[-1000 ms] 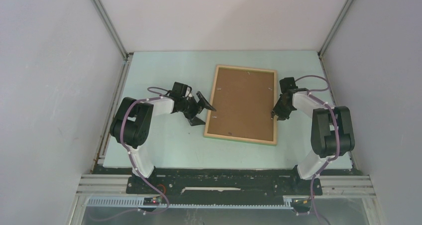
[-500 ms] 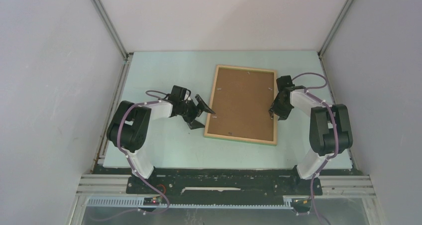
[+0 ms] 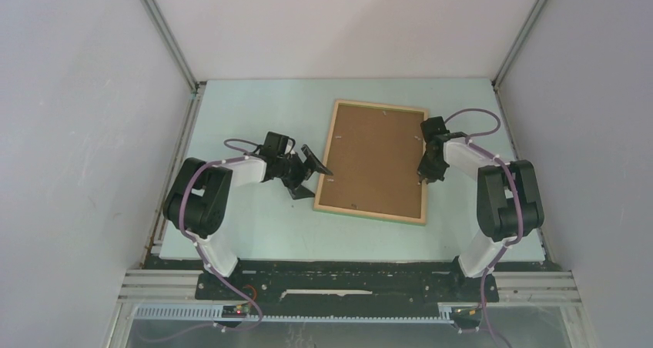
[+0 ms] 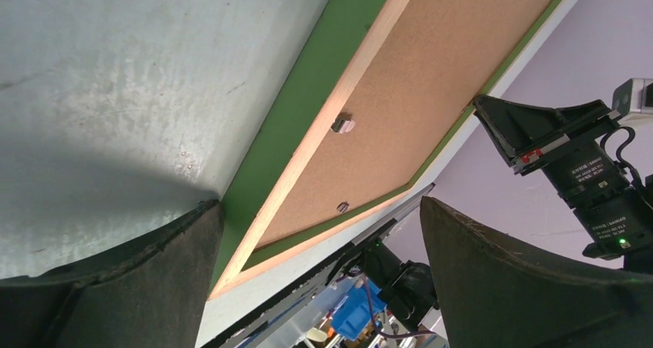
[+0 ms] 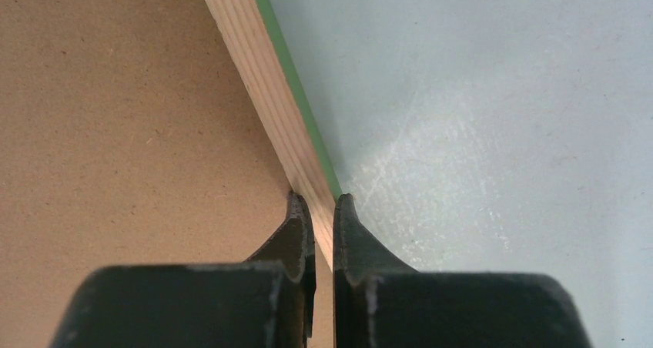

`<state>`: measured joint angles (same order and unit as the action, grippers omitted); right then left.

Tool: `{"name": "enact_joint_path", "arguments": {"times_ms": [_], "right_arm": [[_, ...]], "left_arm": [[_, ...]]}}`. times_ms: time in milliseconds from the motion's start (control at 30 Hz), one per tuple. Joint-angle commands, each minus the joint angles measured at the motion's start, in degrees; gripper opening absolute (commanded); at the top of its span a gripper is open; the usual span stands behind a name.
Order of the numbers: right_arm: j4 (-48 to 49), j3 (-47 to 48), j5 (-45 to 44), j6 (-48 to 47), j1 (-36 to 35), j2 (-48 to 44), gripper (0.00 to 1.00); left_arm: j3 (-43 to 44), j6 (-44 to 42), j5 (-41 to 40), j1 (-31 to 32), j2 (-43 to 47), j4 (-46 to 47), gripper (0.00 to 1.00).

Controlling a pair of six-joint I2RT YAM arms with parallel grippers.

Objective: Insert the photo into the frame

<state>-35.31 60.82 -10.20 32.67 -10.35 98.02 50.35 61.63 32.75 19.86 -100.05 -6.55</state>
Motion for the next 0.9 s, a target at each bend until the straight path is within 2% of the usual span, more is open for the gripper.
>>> {"name": "enact_joint_path", "arguments": {"times_ms": [0,200,233,267,367,433,533,667,867], "right_arm": [[3.4,1.1,2.2,3.5,-1.4,-1.3,0.0],[5.1,1.0,5.2,-0.8,-1.1,-3.6,0.0],[6.0,1.0,6.3,-2.4,-1.2,-4.1,0.04],[6.4,1.3,8.1,-3.8,-1.1,-4.1,0.12],[4.3,3.1,11.0,-6.2,0.4,-2.3,0.51],[5.2,2.8,14.2,-6.8,1.7,-1.7,0.63],[5.9,2.6,15.7,-7.6,2.7,-0.1,0.74],[9.3,2.6,20.3,-9.2,2.6,2.4,0.76],[14.5,3.1,26.6,-10.9,1.3,4.2,0.77]], "left_arm": [[-1.6,1.1,0.4,0.7,2.1,1.2,0.97],[-2.4,1.6,-0.1,1.0,3.1,1.1,0.97],[-2.8,1.9,0.2,1.3,3.5,1.5,0.98],[-3.4,2.4,0.4,1.7,3.9,2.2,0.99],[-6.0,4.7,1.3,3.1,5.3,5.0,1.0],[-7.6,5.6,1.3,3.6,6.3,6.3,1.0],[-11.7,6.3,1.0,4.0,8.1,12.2,1.0],[-17.7,8.1,0.0,6.4,13.2,18.4,1.0],[-21.1,8.6,-4.0,15.1,20.7,19.7,1.0]]}}
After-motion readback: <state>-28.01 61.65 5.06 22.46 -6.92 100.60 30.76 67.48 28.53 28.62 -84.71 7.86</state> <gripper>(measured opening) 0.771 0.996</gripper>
